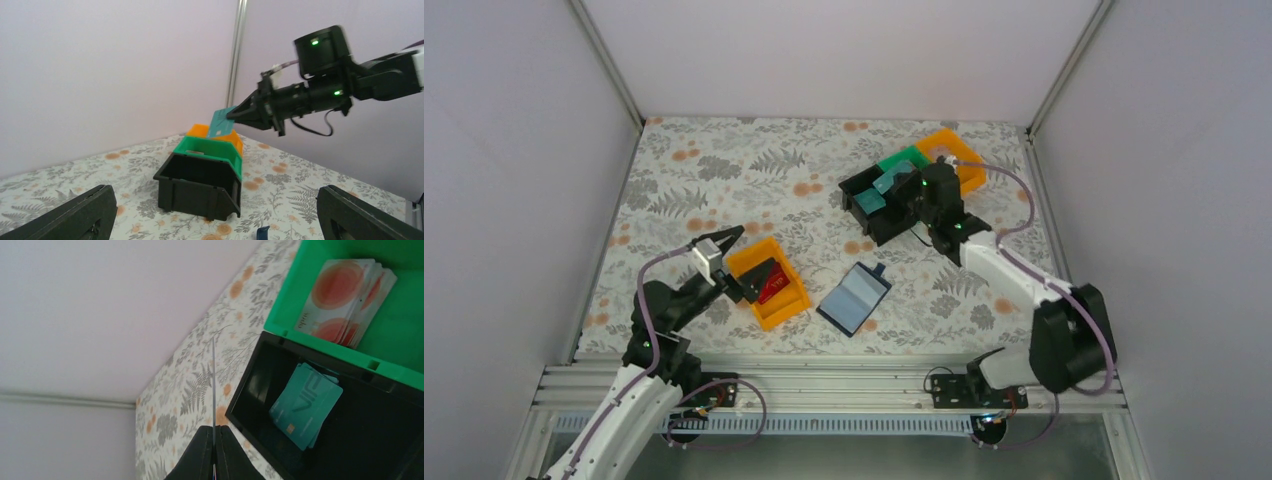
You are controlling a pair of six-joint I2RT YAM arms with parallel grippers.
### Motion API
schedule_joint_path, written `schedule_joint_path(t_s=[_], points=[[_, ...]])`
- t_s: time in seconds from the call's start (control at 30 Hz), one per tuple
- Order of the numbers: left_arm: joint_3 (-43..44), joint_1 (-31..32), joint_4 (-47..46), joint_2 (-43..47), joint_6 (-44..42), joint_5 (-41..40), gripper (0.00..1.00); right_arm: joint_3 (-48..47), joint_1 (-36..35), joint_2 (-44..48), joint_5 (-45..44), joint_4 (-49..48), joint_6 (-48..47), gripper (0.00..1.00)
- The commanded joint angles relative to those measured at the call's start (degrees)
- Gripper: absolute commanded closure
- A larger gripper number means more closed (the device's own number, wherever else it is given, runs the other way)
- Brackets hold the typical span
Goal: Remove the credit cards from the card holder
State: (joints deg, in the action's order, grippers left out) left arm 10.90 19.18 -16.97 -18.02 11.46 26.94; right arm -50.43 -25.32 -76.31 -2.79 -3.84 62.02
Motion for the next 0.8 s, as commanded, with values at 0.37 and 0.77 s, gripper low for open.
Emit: schedule_joint_path(t_s=[0.37, 0.77], points=[[-1.0, 0.1, -0.6, 1.3, -1.5, -0.6, 0.0, -11.8, 0.0, -22.5, -0.4, 1.4, 11.2, 0.96], [-1.2, 0.1, -0.9, 1.1, -1.5, -0.3, 0.0, -14.6, 0.3, -28.5, -0.3, 2.4, 11.9, 0.96]])
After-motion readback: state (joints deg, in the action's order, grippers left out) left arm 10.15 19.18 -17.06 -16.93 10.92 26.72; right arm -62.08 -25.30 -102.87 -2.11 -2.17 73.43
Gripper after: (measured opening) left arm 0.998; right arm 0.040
